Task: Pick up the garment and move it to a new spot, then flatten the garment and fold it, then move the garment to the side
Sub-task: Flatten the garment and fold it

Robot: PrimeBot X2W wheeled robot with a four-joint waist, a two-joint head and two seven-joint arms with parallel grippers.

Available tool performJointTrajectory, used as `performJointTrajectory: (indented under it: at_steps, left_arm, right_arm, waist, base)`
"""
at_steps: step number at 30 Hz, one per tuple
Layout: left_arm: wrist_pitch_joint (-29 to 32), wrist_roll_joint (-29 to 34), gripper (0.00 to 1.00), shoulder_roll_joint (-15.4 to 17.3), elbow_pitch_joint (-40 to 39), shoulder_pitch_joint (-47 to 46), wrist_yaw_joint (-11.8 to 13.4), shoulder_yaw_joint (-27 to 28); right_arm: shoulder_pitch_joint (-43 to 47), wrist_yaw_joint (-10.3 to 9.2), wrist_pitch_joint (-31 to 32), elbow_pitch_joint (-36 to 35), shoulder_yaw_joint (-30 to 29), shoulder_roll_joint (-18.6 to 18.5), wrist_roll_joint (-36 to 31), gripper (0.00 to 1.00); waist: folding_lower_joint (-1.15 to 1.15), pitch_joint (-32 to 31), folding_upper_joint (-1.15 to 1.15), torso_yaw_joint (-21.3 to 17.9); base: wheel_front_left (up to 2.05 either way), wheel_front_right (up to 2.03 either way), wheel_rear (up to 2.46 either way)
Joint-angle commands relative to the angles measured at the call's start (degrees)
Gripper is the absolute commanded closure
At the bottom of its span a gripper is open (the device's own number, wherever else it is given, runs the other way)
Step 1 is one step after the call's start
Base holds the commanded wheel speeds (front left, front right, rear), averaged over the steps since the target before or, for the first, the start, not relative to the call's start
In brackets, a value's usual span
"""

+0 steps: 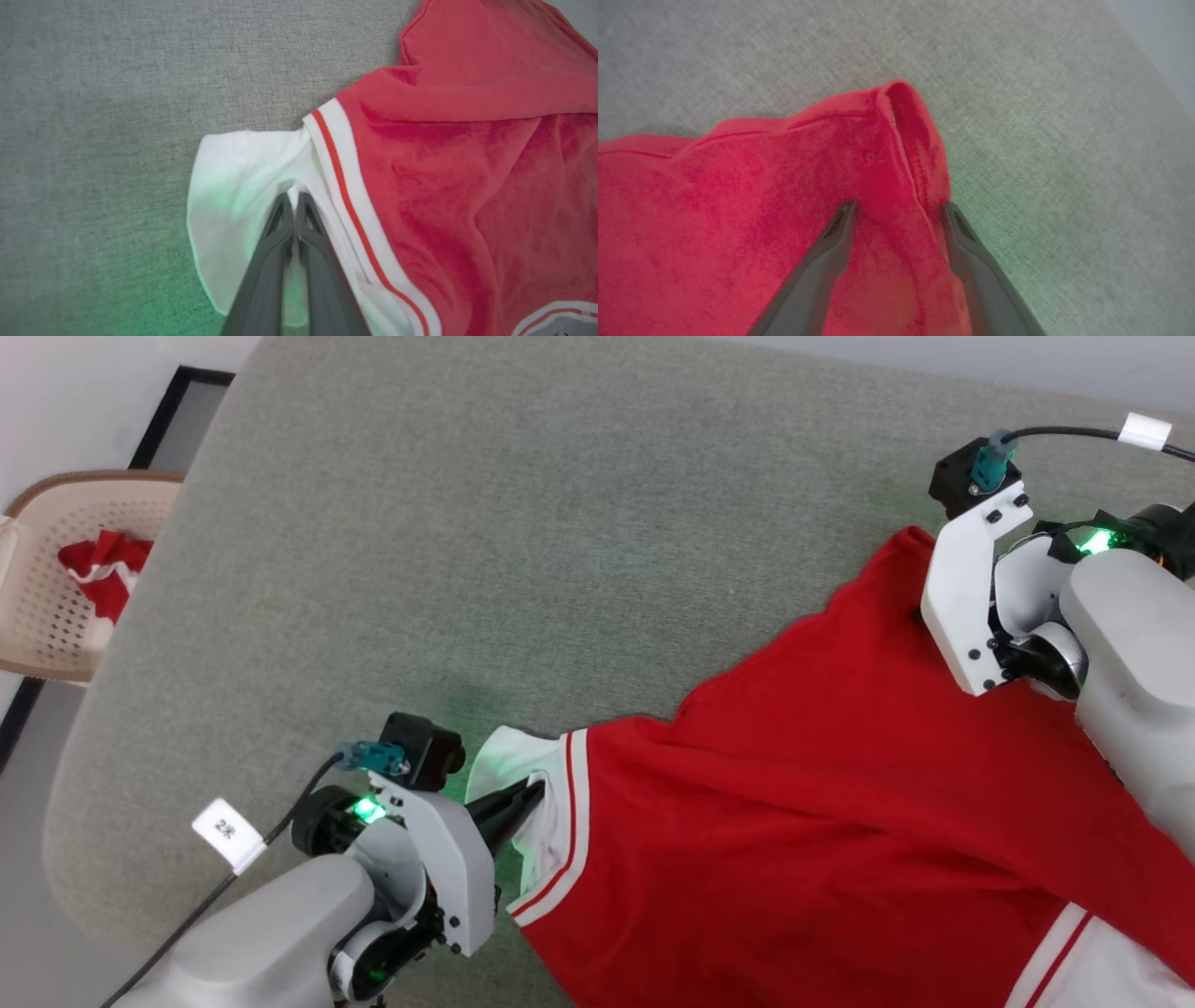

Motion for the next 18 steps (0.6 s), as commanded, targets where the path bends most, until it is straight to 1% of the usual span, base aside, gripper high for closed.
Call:
performJointTrajectory:
  at_steps: [1,3,5,9,11,18]
  left_arm:
    - [-0.23,0.43,1.0,-0.54,0.92,-0.5,-0.6,-0.12]
    - [-0.24,0.22,1.0,-0.68,1.93,-0.62,-0.78,-0.12]
    - [0.31,0.01,1.0,-0.49,2.75,-0.9,-1.04,-0.16]
    - [2.31,-0.2,1.0,0.91,3.27,-2.81,-1.0,0.22]
    - [3.69,0.14,1.0,2.19,2.94,-4.18,-0.91,0.38]
    - [9.78,2.47,1.0,7.59,1.28,-13.42,0.32,2.05]
  right_arm:
    - [1.65,-0.1,2.3,2.1,2.48,-0.02,1.64,1.0]
    - [0.55,-0.1,0.78,2.82,2.91,-0.66,2.7,1.0]
    - [-0.84,-0.1,-0.97,3.72,2.96,-0.47,3.4,1.0]
    - [-3.29,-0.1,-5.11,4.29,3.15,-0.11,4.73,1.0]
    - [-4.27,-0.1,-7.19,4.24,3.13,0.05,5.53,1.0]
    - [-6.51,-0.1,-13.61,2.42,3.11,-2.41,7.77,1.0]
  waist:
    - [0.0,0.3,0.0,0.51]
    - [0.0,0.12,0.0,0.42]
    - [0.0,-0.39,0.0,0.06]
    - [0.0,-2.12,0.0,-1.19]
    - [0.0,-3.21,0.0,-2.08]
    - [0.0,-7.07,0.0,-5.26]
  base:
    - [0.0,0.0,0.0]
    - [0.0,0.0,0.0]
    - [0.0,0.0,0.0]
    - [0.0,0.0,0.0]
    - [0.0,0.0,0.0]
    - [0.0,0.0,0.0]
